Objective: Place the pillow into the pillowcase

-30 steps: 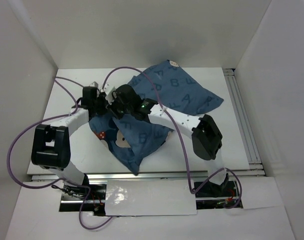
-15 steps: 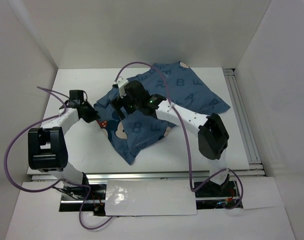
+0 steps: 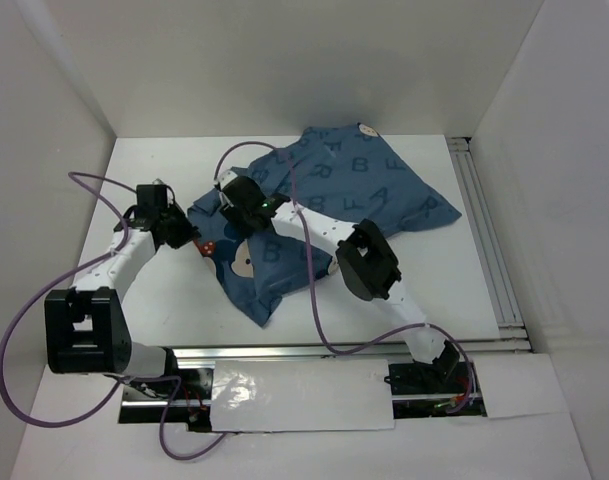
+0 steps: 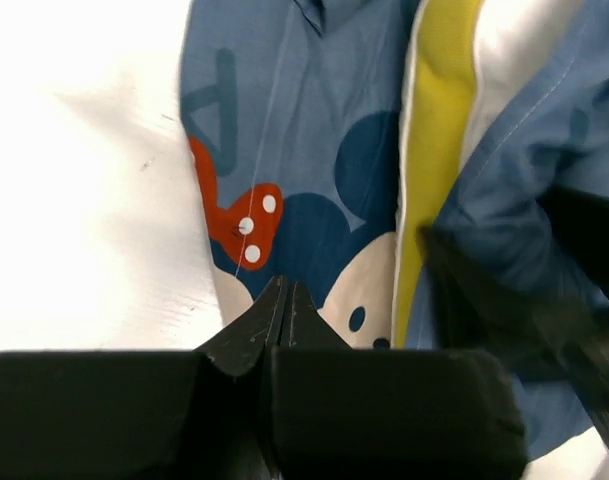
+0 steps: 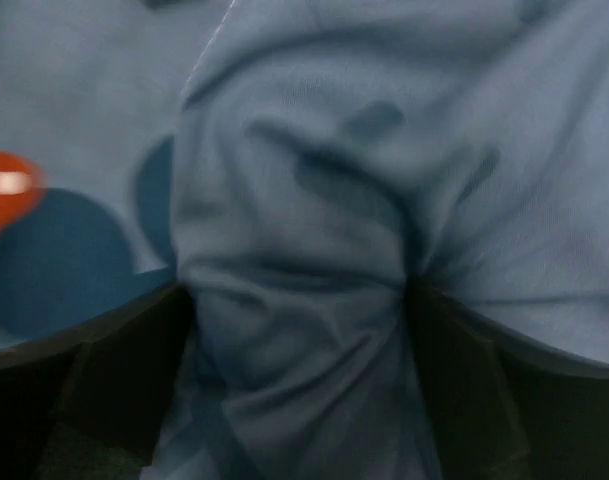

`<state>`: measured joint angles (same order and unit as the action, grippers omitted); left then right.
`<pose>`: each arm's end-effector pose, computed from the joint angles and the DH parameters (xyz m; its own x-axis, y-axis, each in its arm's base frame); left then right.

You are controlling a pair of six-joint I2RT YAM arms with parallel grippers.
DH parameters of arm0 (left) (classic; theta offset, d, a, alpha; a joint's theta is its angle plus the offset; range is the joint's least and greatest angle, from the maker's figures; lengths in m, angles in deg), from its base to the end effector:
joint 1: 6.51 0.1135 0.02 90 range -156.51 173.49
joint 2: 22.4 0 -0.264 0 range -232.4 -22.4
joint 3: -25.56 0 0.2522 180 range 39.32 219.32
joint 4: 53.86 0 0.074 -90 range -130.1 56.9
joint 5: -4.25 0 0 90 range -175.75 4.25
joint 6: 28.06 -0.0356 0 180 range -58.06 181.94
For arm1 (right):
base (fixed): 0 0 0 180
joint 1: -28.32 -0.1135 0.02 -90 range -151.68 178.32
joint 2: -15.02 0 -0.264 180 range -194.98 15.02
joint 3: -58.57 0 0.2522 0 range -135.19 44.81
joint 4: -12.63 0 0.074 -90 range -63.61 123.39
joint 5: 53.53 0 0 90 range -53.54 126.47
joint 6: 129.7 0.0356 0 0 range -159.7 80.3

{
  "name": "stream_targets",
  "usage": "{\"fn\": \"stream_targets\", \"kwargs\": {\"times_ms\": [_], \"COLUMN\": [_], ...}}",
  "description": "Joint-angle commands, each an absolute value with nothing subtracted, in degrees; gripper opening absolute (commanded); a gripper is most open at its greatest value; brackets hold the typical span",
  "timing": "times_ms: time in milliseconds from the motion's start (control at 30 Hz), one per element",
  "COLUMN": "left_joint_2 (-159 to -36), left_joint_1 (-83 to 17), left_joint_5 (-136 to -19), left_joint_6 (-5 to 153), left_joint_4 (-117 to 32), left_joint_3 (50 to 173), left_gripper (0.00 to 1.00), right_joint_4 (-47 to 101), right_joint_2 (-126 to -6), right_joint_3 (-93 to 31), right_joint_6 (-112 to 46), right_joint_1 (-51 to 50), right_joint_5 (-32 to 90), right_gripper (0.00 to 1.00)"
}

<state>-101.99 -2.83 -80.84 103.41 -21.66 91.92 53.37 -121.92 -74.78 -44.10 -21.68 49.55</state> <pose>0.2942 0.0159 0.2375 -0.5300 -0.6953 -0.4855 -0.4738 0.7176 -0.5104 0.3548 0.4103 0.2020 -0.3986 -0.5913 -0.7011 -0.6747 0.7068 -0.2126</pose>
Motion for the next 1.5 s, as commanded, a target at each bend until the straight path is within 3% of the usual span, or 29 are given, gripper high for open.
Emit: {"fn": "stream_targets", "kwargs": {"times_ms": [0,100,200,333,433,467,867,1100,1267,1333,1400,1467], "left_joint_2": [-100.4,-100.4,-100.9,-102.2,-103.3,-103.3,-108.5,-110.8,-114.3,-114.9,-116.3,-118.0], "left_joint_1": [-5.4,-7.2,-10.3,-15.2,-17.4,-17.9,-32.6,-39.6,-40.3,-40.3,-40.3,-40.3], "left_joint_5": [-81.3,-80.6,-80.4,-81.2,-79.3,-76.3,-80.7,-95.4,-97.0,-97.0,-97.7,-99.2], "left_joint_6": [100.2,98.1,96.7,96.2,99.8,100.9,107.2,110.8,112.6,112.6,112.6,112.6], "left_joint_4": [-23.6,-25.1,-26.9,-31.5,-38.4,-42.3,-54.9,-67.1,-73.7,-77.3,-79.3,-76.2], "left_joint_3": [91.3,91.3,91.9,91.0,88.9,88.2,87.0,83.4,83.4,83.4,83.4,87.3], "left_gripper": [0.01,0.09,0.16,0.2,0.41,0.43,0.47,0.6,0.6,0.55,0.45,0.27], "right_joint_4": [60.0,58.4,52.2,39.6,35.8,35.1,23.0,21.6,22.7,23.2,23.9,25.6], "right_joint_2": [-125.1,-123.3,-114.1,-97.7,-89.1,-86.6,-71.2,-65.9,-63.9,-62.9,-62.8,-62.1], "right_joint_3": [-77.6,-76.7,-68.8,-53.5,-46.3,-45.3,-32.4,-30.6,-30.6,-30.6,-30.1,-29.5], "right_joint_6": [-43.8,-41.6,-39.3,-36.3,-35.7,-35.7,-29.0,-27.1,-26.5,-25.9,-25.9,-25.9], "right_joint_1": [-21.4,-19.7,-17.1,-12.9,-11.7,-11.7,-11.1,-10.5,-10.5,-10.5,-10.5,-10.5], "right_joint_5": [54.2,55.7,50.6,35.1,31.5,30.9,28.3,25.7,23.3,23.3,23.3,23.8], "right_gripper": [0.63,0.0,0.0,0.0,0.0,0.0,0.0,0.0,0.0,0.0,0.0,0.0]}}
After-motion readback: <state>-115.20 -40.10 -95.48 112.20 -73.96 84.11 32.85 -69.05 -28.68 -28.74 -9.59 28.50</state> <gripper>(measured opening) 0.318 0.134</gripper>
